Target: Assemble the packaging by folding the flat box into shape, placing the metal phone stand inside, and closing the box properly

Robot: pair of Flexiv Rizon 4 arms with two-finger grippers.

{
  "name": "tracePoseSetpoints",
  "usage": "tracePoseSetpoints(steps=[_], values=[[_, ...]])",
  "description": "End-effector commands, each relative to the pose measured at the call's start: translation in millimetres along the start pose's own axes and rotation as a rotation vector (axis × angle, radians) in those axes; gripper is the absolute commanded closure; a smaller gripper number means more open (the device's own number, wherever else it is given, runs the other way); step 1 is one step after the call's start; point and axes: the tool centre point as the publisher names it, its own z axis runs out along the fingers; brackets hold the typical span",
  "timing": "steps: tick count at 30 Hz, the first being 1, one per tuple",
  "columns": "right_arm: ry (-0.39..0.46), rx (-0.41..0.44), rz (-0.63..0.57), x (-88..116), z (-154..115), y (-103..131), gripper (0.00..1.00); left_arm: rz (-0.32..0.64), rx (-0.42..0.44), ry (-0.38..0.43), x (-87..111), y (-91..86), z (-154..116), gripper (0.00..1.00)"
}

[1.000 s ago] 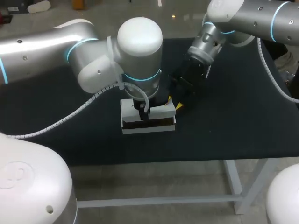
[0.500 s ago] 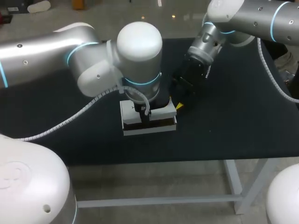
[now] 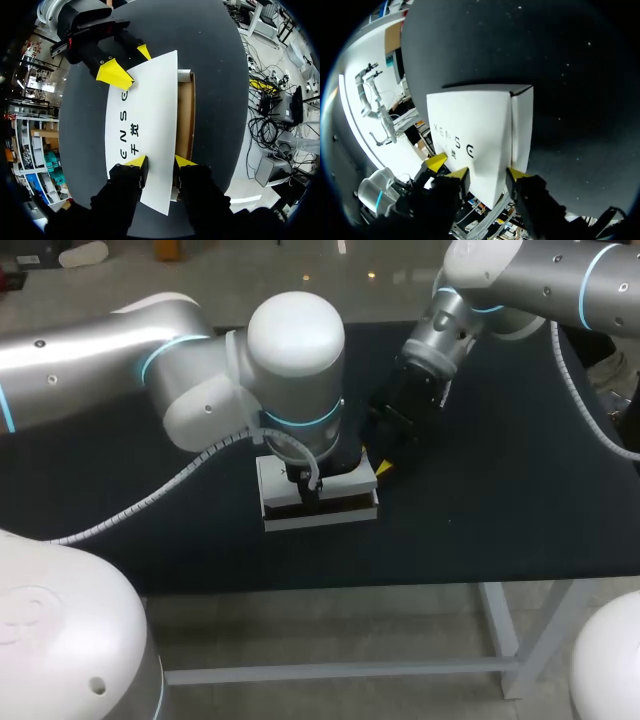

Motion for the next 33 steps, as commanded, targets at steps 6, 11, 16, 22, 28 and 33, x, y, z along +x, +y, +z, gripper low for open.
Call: tracePoseSetpoints(steps=[6,11,16,22,28,33], values=[[-0.005,0.005,0.002,-2,0,0,0.50,0.003,-0.003,-0.004,3.6,-0.7,4,0.65],[-0.008,0.005,0.004,-4,0,-2,0.49,0.004,-0.004,-0.005,5.3,-0.6,6,0.66],[-0.010,0.004,0.003,-5,0,-4,0.49,0.001,-0.001,-0.002,6.5,-0.2,8,0.66],[-0.010,-0.004,0.005,-7,-2,-7,0.47,0.002,0.002,0.003,8.3,-0.2,10,0.66],[-0.011,-0.008,0.004,-8,-2,-8,0.49,0.003,0.005,0.011,10.5,0.7,11,0.64],[-0.011,-0.012,0.000,-8,-3,-10,0.48,0.005,0.004,0.017,12.3,0.6,12,0.64]])
